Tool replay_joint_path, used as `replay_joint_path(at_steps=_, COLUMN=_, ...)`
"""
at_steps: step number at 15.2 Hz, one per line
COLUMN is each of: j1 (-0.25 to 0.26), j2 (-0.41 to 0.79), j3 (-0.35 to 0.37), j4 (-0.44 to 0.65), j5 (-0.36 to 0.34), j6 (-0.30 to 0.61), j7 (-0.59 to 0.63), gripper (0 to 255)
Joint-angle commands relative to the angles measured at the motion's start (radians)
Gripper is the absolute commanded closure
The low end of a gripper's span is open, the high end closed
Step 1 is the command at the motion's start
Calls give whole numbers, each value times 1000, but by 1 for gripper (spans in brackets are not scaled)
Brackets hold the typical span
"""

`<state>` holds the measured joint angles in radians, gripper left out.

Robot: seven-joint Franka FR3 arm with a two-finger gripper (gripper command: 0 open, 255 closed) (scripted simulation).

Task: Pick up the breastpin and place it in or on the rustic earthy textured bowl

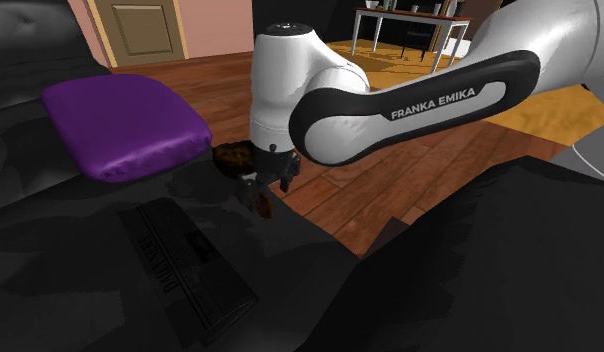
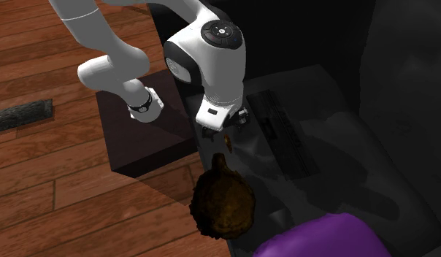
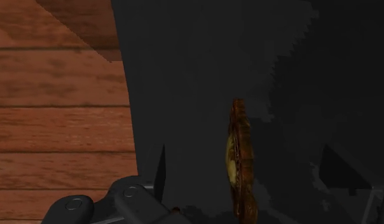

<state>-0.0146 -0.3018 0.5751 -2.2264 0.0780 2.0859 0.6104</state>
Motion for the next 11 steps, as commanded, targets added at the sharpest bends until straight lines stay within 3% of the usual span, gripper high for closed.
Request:
replay_joint_path(at_steps=1, j1=-2, j2=9, j3=4, j4=-15, j5=-4, j6=24, j7=3, gripper=0)
replay_joint_path(at_steps=8, j1=-2, j2=9, j3=4, j4=-15, j5=-4, j6=24, j7=3, gripper=0)
replay_joint_path(at_steps=9, j1=-2, j2=9, j3=4, j4=-15, j5=-4, j6=24, j7=3, gripper=255)
replay_joint_path(at_steps=11, j1=-2, j2=9, j3=4, j4=-15, j5=-4, j6=24, j7=3, gripper=255)
